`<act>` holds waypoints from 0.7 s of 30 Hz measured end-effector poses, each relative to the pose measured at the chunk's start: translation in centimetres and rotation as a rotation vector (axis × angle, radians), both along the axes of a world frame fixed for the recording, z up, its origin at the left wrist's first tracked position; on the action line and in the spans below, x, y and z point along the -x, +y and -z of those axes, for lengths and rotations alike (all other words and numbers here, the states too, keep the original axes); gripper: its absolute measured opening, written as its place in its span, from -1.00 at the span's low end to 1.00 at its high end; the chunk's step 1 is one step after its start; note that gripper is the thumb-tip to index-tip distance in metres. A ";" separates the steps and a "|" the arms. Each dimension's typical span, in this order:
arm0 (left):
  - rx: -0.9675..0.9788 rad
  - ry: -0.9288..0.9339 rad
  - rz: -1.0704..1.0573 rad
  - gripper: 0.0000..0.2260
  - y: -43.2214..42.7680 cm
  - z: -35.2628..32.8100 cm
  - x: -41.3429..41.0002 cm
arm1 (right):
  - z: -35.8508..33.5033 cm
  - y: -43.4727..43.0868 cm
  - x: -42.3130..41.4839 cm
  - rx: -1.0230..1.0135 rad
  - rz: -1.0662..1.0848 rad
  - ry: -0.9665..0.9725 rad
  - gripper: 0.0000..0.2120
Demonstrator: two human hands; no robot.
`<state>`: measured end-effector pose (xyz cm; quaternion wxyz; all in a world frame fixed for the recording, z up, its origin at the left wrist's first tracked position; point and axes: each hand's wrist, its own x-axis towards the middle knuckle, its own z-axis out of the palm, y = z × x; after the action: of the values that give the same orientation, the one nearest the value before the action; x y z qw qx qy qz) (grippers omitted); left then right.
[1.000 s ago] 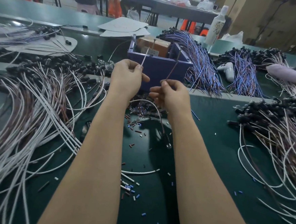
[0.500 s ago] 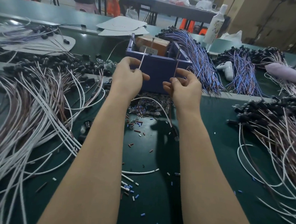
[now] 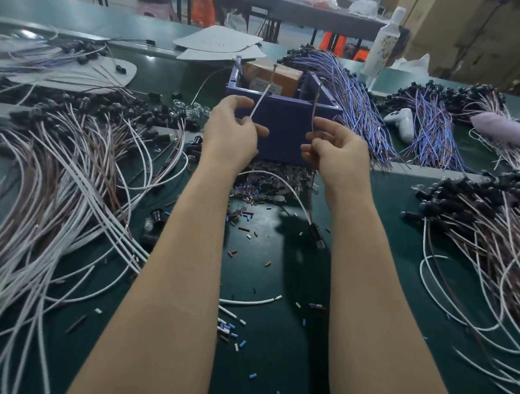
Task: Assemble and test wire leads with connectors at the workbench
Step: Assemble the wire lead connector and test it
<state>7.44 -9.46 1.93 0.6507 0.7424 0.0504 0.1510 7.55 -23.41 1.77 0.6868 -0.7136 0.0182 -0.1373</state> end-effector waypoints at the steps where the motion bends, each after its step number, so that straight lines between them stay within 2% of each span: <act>1: 0.001 0.002 -0.003 -0.77 0.0 0.0 0.0 | -0.1 -0.1 0.0 0.000 0.002 0.000 -0.65; 21: -0.028 0.007 -0.065 -0.76 -0.2 0.1 0.4 | 0.1 -0.9 -0.4 -0.043 -0.002 0.014 -0.67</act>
<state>7.07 -9.69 1.87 0.6349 0.7499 0.0749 0.1700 7.92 -24.30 1.70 0.7018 -0.6997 0.0252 -0.1314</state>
